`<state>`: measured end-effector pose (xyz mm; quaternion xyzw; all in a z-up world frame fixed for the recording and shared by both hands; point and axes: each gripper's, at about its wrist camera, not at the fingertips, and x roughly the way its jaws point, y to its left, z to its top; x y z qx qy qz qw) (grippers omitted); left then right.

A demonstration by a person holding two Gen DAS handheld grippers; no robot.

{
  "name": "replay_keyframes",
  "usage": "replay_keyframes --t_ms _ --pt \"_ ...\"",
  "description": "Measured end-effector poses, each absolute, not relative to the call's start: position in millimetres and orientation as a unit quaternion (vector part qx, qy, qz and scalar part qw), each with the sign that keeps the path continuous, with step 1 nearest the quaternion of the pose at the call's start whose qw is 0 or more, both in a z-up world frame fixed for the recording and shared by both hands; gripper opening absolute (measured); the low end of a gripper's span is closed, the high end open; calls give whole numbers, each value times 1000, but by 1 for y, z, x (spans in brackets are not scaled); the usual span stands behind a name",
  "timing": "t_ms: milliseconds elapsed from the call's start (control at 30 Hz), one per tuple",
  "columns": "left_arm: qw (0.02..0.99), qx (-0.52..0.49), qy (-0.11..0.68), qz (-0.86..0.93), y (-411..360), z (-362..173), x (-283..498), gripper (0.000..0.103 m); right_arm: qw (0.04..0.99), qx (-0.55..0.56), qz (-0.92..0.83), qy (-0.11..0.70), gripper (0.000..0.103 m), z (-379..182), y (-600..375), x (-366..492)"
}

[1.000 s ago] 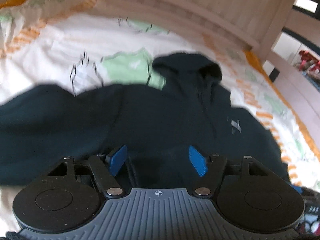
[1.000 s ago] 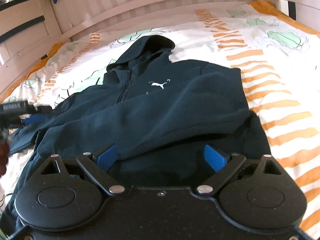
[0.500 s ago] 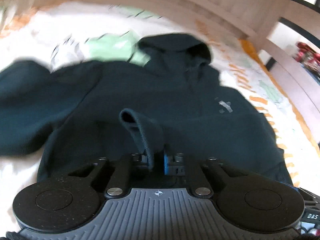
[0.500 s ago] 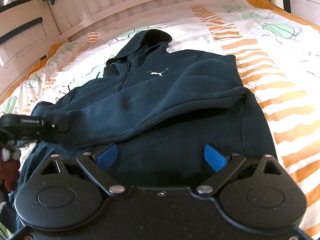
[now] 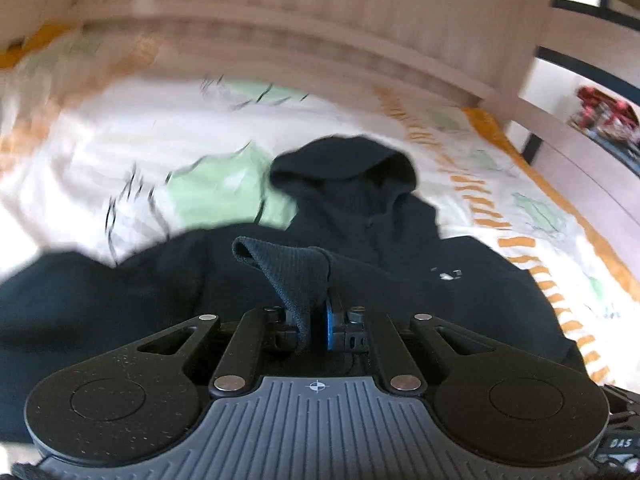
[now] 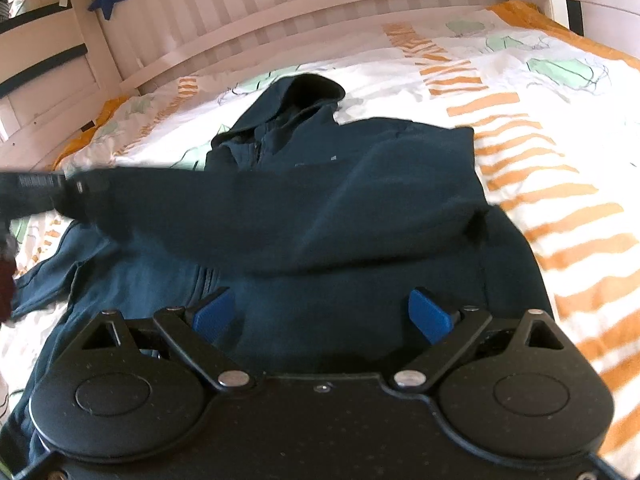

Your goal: Fold large clothes

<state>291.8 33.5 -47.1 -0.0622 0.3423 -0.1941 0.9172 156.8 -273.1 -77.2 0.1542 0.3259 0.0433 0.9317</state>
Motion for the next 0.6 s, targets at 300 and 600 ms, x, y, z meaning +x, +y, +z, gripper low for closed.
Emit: replay_keyframes --t_ms 300,600 --pt "909 -53 396 -121 41 -90 301 47 931 155 -34 327 94 -80 -300 193" --pt "910 -35 393 -126 35 -85 286 85 922 183 -28 339 94 -82 -314 174"
